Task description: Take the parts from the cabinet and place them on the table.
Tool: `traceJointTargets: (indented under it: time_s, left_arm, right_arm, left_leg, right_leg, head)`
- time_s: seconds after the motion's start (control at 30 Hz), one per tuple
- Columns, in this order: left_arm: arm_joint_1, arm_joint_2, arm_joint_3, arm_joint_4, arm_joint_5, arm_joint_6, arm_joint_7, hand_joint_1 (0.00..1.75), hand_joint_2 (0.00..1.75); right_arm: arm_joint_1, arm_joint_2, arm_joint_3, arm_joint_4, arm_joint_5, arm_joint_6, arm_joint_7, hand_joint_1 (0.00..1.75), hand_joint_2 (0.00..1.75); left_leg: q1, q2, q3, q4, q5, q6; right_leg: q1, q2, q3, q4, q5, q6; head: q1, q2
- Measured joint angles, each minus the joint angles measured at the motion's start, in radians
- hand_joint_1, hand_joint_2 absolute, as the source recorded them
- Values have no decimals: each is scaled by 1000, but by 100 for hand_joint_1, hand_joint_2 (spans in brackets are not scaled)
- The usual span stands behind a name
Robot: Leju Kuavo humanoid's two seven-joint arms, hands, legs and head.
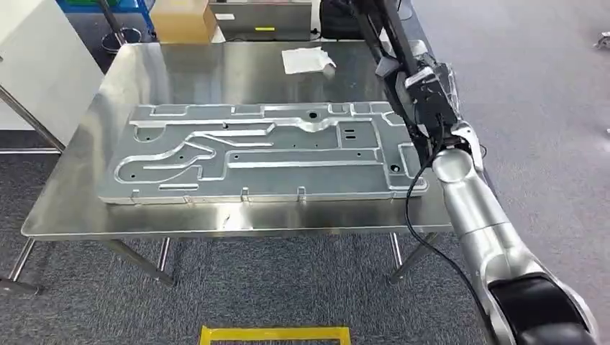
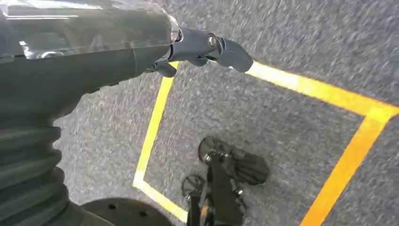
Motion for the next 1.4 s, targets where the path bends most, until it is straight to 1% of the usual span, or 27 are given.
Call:
traceJointTargets:
  time_s: [0.07, 0.1, 0.13, 0.17, 0.23, 0.27, 0.4, 0.47, 0.57, 0.6, 0.63, 0.67, 0.73, 0.77, 0.8, 0.9, 0.93, 0.97, 1.03, 1.07, 1.1, 1.13, 1.17, 1.23, 1.27, 1.3, 1.4]
  left_arm:
    - [-5, 0, 0, 0, -3, -1, 3, 0, 175]
    - [-7, 0, 0, 0, -6, -2, 4, 0, 175]
    - [-8, -1, 0, 0, -6, -2, 4, 0, 175]
    - [-8, -2, 0, 0, -8, -3, 4, 0, 175]
    - [-8, -2, 0, 0, -16, -11, 2, 0, 175]
    - [-8, 1, 0, 0, -20, -14, 2, 0, 175]
    - [-17, 2, 0, 0, -33, -22, 2, 0, 175]
    - [-19, 1, 0, 0, -35, -23, 3, 0, 175]
    - [-19, 2, 0, 0, -36, -22, 6, 0, 175]
    - [-19, 2, 1, 0, -37, -21, 11, 0, 175]
    - [-18, 2, 2, 0, -39, -18, 19, 0, 175]
    - [-17, 2, 3, 0, -41, -13, 28, 0, 175]
    - [-18, 2, 5, 0, -41, -5, 44, 0, 175]
    - [-19, 3, 6, 0, -41, 2, 53, 0, 175]
    - [-21, 7, 7, 0, -40, 6, 60, 0, 175]
    - [-25, 4, 12, 0, -40, 17, 73, 0, 175]
    - [-25, 2, 13, 0, -40, 18, 76, 0, 175]
    - [-24, 1, 14, 0, -38, 19, 78, 0, 175]
    - [-25, 1, 16, 0, -35, 20, 82, 0, 175]
    - [-25, 1, 20, 0, -35, 20, 86, 0, 175]
    - [-26, 1, 24, 0, -34, 21, 87, 0, 175]
    - [-26, 1, 27, 0, -34, 23, 87, 0, 175]
    - [-25, 0, 30, 0, -33, 25, 87, 0, 175]
    - [-24, -3, 33, 0, -32, 36, 88, 0, 175]
    - [-24, -3, 35, 0, -32, 40, 88, 0, 175]
    - [-24, -5, 39, 0, -29, 43, 88, 0, 175]
    - [-26, -6, 48, -1, -24, 59, 87, 0, 175]
  right_arm:
    - [-28, 19, 12, 30, 40, -3, 17, 175, 175]
    - [-33, 27, 16, 42, 48, -3, 22, 175, 175]
    - [-36, 35, 21, 52, 70, -6, 30, 175, 175]
    - [-48, 45, 28, 66, 100, -10, 40, 175, 175]
    - [-95, 74, 52, 111, 184, -22, 63, 175, 175]
    - [-123, 90, 65, 145, 235, -34, 72, 175, 175]
    - [-212, 159, 134, 279, 425, -60, 109, 175, 175]
    - [-234, 191, 156, 318, 441, -65, 113, 175, 175]
    - [-275, 222, 179, 383, 519, -79, 114, 175, 175]
    - [-283, 233, 192, 411, 573, -78, 114, 175, 175]
    - [-285, 246, 205, 438, 628, -77, 114, 175, 175]
    - [-289, 262, 222, 463, 683, -76, 112, 175, 175]
    - [-299, 301, 269, 513, 784, -70, 111, 175, 175]
    - [-304, 324, 298, 541, 828, -64, 111, 175, 175]
    - [-308, 341, 319, 565, 850, -58, 108, 175, 175]
    - [-292, 391, 362, 623, 874, -43, 89, 175, 175]
    - [-287, 410, 371, 633, 878, -41, 89, 175, 175]
    - [-283, 416, 374, 643, 879, -36, 80, 175, 175]
    - [-283, 437, 384, 665, 877, -22, 60, 175, 175]
    - [-274, 447, 388, 676, 876, -14, 51, 175, 175]
    - [-259, 458, 389, 687, 876, -12, 38, 175, 175]
    - [-243, 465, 391, 695, 875, -10, 34, 175, 175]
    - [-232, 470, 394, 699, 874, -8, 29, 175, 175]
    - [-214, 487, 407, 707, 868, -5, 28, 175, 175]
    - [-211, 493, 413, 708, 864, -5, 28, 175, 175]
    - [-210, 496, 417, 711, 862, -7, 29, 175, 175]
    - [-205, 506, 422, 722, 862, -15, 29, 175, 175]
  left_leg:
    - [0, 0, 2, 1, -5, 2]
    - [2, 0, 4, 3, -8, 1]
    - [5, -2, 8, 6, -14, -2]
    - [9, -5, 13, 13, -23, -7]
    - [15, -6, 18, 34, -42, -21]
    - [14, -4, 12, 41, -50, -29]
    - [11, -3, 8, 46, -53, -50]
    - [14, 0, -4, 83, -84, -60]
    - [14, 0, -116, 311, -182, -65]
    - [14, 0, -149, 369, -192, -64]
    - [14, 0, -157, 375, -178, -60]
    - [13, 0, -142, 332, -140, -55]
    - [7, 0, -68, 162, -43, -39]
    - [0, 0, -35, 77, -17, -24]
    - [-2, 2, -22, 66, -25, -21]
    - [-6, -1, -19, 51, -24, -20]
    - [4, -1, -13, 32, -14, -17]
    - [7, 1, -6, 22, -8, -17]
    - [7, 2, -7, 17, -4, -10]
    - [7, 2, -7, 17, -4, -10]
    - [7, 1, -7, 17, -4, -9]
    - [7, 0, -7, 18, -5, -9]
    - [7, -2, -6, 18, -5, -10]
    - [7, -3, -6, 26, -10, -17]
    - [7, -2, -7, 33, -15, -22]
    - [1, -2, -15, 38, -18, -27]
    - [4, -1, -14, 37, -17, -41]
  right_leg:
    - [-7, 0, -89, 159, -61, 8]
    - [-11, -1, -118, 206, -64, 13]
    - [-15, -1, -124, 203, -39, 18]
    - [-21, -2, -105, 148, 11, 23]
    - [-33, -6, -33, -26, 118, 32]
    - [-33, -5, -25, -47, 99, 38]
    - [-21, 1, -24, -58, 91, 4]
    - [-26, 1, -16, -64, 91, -13]
    - [-18, -1, -13, -64, 88, -24]
    - [-14, -1, -10, -64, 86, -26]
    - [-11, -1, -6, -64, 84, -29]
    - [-8, 2, -1, -64, 83, -31]
    - [-1, 9, 9, -64, 79, -34]
    - [-2, 10, 11, -65, 77, -34]
    - [7, 12, 9, -65, 77, -29]
    - [-1, 10, 11, -75, 82, -14]
    - [8, 11, 12, -77, 81, -6]
    - [4, 7, 7, -63, 67, -2]
    - [1, 4, -45, 47, -1, 4]
    - [-1, 4, -85, 134, -39, 7]
    - [-2, 3, -117, 200, -60, 10]
    - [-3, 2, -129, 222, -55, 12]
    - [-5, 1, -121, 202, -35, 12]
    - [-7, 0, -35, 25, 62, 8]
    - [-7, -1, 7, -57, 92, 5]
    - [-3, -2, 13, -73, 75, -1]
    - [4, 0, 10, -75, 79, -18]
  head:
    - [0, 0]
    - [0, 0]
    - [0, 0]
    - [0, 0]
    - [0, 0]
    - [0, 0]
    - [-3, 0]
    - [-3, 0]
    - [-3, 0]
    - [-4, 0]
    - [-4, 0]
    - [-4, 0]
    - [-4, 0]
    - [-3, 0]
    - [-3, 0]
    - [-3, 0]
    - [-3, 0]
    - [-3, 0]
    - [-3, 0]
    - [-3, 0]
    - [-3, 0]
    - [-3, 0]
    - [-3, 0]
    - [-3, 0]
    - [-3, 0]
    - [-3, 0]
    - [-3, 0]
